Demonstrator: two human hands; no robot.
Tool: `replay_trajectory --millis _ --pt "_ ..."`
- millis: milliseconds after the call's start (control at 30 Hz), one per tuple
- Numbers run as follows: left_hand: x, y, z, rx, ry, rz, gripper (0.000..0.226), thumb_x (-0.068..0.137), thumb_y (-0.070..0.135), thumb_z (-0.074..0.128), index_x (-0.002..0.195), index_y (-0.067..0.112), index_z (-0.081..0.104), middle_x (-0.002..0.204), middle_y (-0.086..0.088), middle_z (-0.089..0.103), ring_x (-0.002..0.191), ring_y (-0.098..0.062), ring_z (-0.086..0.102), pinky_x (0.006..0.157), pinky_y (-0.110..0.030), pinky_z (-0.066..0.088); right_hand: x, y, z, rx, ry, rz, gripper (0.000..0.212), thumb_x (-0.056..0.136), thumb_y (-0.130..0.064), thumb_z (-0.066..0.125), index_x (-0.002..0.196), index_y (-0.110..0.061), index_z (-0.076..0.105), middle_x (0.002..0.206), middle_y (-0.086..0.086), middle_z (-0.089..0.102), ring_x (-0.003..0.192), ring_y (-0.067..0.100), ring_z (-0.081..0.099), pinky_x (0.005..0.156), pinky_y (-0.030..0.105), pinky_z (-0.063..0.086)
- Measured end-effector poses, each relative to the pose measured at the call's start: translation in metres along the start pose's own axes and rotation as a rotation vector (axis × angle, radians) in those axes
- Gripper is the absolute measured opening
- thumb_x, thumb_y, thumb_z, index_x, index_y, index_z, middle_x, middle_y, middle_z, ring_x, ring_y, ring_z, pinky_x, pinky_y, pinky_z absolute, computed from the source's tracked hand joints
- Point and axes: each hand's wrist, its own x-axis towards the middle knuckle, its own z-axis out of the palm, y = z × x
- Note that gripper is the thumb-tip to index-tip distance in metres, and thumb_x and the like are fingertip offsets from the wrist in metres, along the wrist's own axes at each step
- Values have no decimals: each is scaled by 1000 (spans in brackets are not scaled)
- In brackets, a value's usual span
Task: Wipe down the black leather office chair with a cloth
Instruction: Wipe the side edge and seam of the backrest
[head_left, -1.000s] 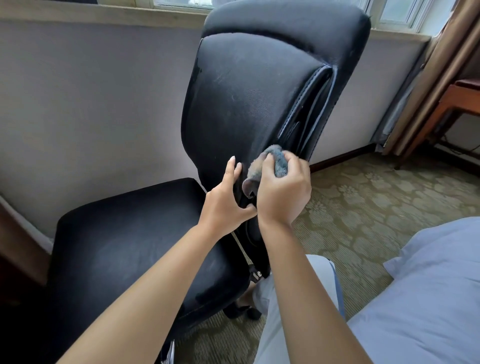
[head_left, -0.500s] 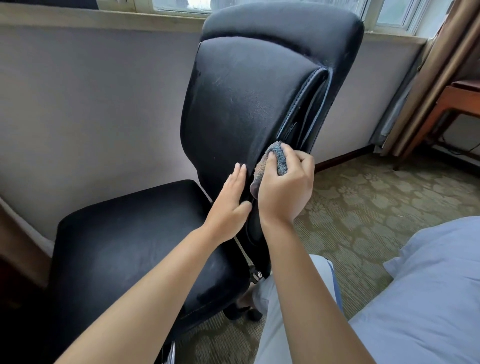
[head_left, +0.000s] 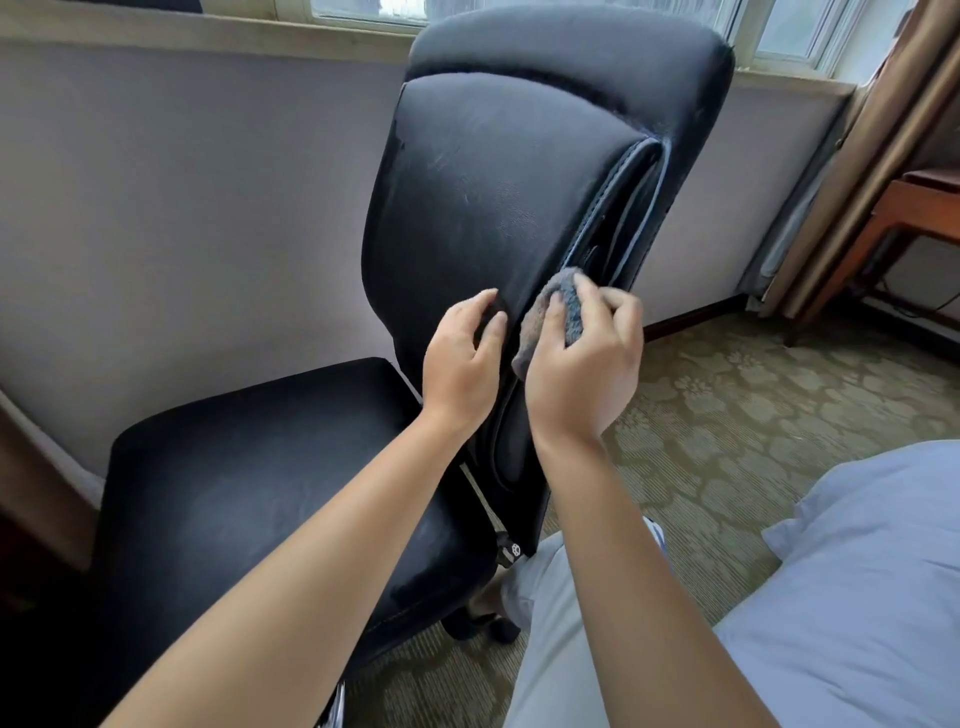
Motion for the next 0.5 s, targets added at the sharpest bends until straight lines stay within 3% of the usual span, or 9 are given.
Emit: replay_trajectory --millis 67,167,267,400,500 --pt "9 4 4 13 -116 25 45 99 22 49 142 12 42 152 -4 33 140 -13 28 116 -25 20 17 -4 2 -22 -1 -14 24 84 -17 61 106 -12 71 94 4 63 86 21 61 64 26 47" --pt "16 3 10 0 -283 5 53 102 26 43 150 17 23 160 -1 7 147 -11 2 120 -30 5 13 -2 3 -81 -49 -39 29 82 -13 60 109 -13 70 96 4 63 87 23 61 60 27 47" --pt "14 -5 11 -17 -283 18 53 102 22 43 150 17 21 160 -1 9 147 -13 1 121 -34 6 -14 10 2 -107 -99 -22 29 82 -13 60 109 -13 71 93 5 63 84 24 61 60 25 45" --pt "15 -7 6 25 -292 48 53 100 22 46 149 18 26 158 1 15 146 -8 9 115 -19 7 -34 22 -4 -141 -164 -17 28 80 -12 60 105 -12 72 87 5 62 79 25 62 60 22 41" --pt "15 -5 3 27 -295 38 52 99 23 47 148 21 28 158 3 18 145 -6 11 115 -19 10 -15 9 -7 -75 -122 14 26 83 -14 61 106 -11 72 91 5 63 82 24 62 58 25 46"
